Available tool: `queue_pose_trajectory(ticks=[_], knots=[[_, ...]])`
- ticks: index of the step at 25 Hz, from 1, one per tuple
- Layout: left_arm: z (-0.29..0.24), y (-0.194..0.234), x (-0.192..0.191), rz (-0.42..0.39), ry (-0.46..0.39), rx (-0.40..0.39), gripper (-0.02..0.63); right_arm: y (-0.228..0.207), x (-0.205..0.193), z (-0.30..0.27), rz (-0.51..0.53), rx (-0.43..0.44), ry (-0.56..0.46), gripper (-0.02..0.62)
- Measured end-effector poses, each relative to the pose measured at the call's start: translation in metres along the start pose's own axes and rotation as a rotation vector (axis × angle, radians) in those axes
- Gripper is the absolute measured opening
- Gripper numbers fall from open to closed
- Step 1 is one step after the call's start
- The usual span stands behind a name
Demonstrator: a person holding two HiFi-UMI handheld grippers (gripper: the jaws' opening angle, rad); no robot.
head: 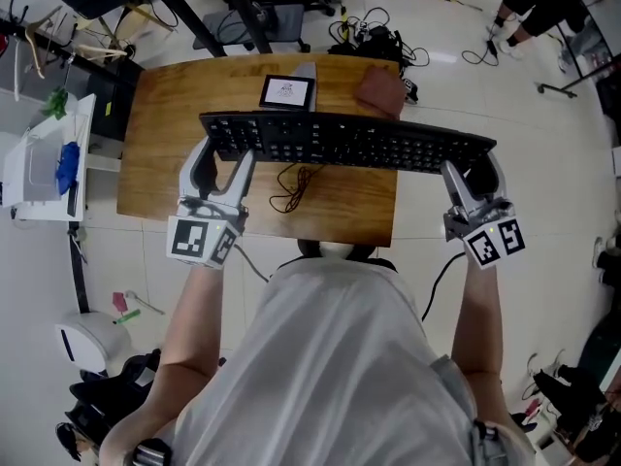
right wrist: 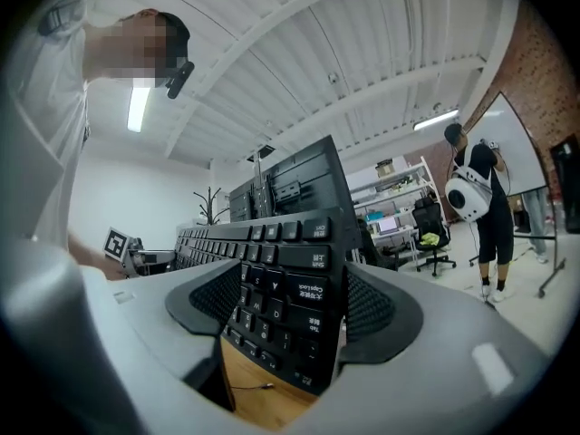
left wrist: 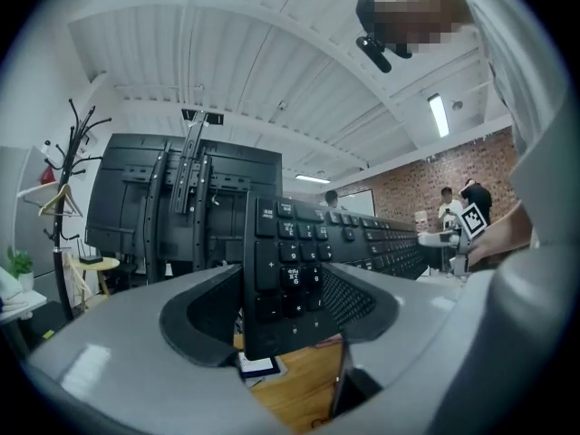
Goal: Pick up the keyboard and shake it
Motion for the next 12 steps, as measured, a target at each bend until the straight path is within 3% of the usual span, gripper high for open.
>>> queue_pose_trajectory(ticks=[12], knots=[[0.035, 0.006, -0.088, 0.137, 0.255, 0.041, 0.262, -0.007, -0.088, 0.025, -0.164, -0.033, 0.209, 0.330]])
Point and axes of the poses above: the fingertips, and each gripper's own axes: z backward along the fingers, y to its left, x out of its top, the point moved 5 cm from there along z, backward along the fingers, and after that the axes turned 15 degrees about -y, right-handed, at the moved point
